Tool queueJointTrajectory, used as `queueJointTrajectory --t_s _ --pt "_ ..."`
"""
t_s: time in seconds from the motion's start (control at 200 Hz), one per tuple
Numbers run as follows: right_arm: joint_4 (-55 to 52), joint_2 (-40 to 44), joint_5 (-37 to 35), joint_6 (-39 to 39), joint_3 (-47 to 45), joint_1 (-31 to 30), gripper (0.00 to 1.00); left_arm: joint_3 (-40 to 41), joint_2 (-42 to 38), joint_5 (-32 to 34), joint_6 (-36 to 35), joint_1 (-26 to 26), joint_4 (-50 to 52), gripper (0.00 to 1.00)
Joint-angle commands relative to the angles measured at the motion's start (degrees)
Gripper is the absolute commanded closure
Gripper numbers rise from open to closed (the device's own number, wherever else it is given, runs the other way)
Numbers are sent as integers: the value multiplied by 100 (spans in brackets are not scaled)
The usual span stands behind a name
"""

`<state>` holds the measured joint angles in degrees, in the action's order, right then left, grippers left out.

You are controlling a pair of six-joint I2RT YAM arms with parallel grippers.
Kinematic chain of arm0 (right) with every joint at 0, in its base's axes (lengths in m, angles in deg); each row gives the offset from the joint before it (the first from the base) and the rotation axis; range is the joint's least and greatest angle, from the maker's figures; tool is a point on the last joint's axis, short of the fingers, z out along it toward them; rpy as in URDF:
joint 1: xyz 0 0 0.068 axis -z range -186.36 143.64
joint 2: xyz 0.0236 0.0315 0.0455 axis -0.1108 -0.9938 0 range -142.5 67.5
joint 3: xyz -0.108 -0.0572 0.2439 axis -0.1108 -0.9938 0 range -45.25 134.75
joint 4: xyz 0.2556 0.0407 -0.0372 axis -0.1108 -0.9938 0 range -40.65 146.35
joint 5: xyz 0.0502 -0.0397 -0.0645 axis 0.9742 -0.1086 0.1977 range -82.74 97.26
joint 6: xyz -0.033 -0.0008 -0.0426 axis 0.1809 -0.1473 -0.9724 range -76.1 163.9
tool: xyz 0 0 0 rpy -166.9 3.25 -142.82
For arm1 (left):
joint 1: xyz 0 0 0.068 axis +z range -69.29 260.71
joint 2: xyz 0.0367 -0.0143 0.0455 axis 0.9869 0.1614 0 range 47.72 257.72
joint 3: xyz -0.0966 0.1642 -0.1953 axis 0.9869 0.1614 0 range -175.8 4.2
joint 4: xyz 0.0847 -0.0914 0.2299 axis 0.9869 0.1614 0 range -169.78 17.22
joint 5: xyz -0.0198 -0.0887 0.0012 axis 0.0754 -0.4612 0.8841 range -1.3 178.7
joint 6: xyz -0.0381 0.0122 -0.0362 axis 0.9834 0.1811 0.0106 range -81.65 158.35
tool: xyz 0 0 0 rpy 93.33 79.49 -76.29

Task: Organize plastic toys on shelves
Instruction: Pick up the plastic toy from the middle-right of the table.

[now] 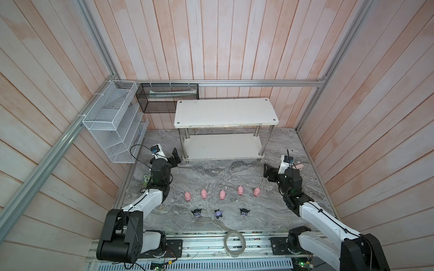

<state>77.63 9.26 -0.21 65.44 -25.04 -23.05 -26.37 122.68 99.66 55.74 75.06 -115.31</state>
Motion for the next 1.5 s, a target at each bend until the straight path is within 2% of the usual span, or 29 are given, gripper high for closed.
queueJointTrajectory --t_s 0.0,0.19,0.435,0.595,0.795,1.09,1.495 --pt "-45 -226 -61 487 -79 -282 13 60 28 -110 89 -42 -62 2" --pt "-155 -1087 -565 572 268 -1015 13 172 -58 -94 72 -59 -90 1" --pt "-275 -1880 -856 1184 467 -1344 14 262 -128 -59 42 -86 -79 0" --pt "-448 -2029 -946 1506 460 -1431 16 280 -144 -24 17 -87 -59 0" --pt "-650 -2153 -893 1721 449 -1539 22 297 -113 -15 57 -88 -77 0" --pt "-918 -2321 -848 1863 512 -1666 38 332 -94 -4 64 -94 -68 0" --pt "-1343 -2652 -930 1924 765 -1827 43 365 -30 -4 89 -91 -68 0"
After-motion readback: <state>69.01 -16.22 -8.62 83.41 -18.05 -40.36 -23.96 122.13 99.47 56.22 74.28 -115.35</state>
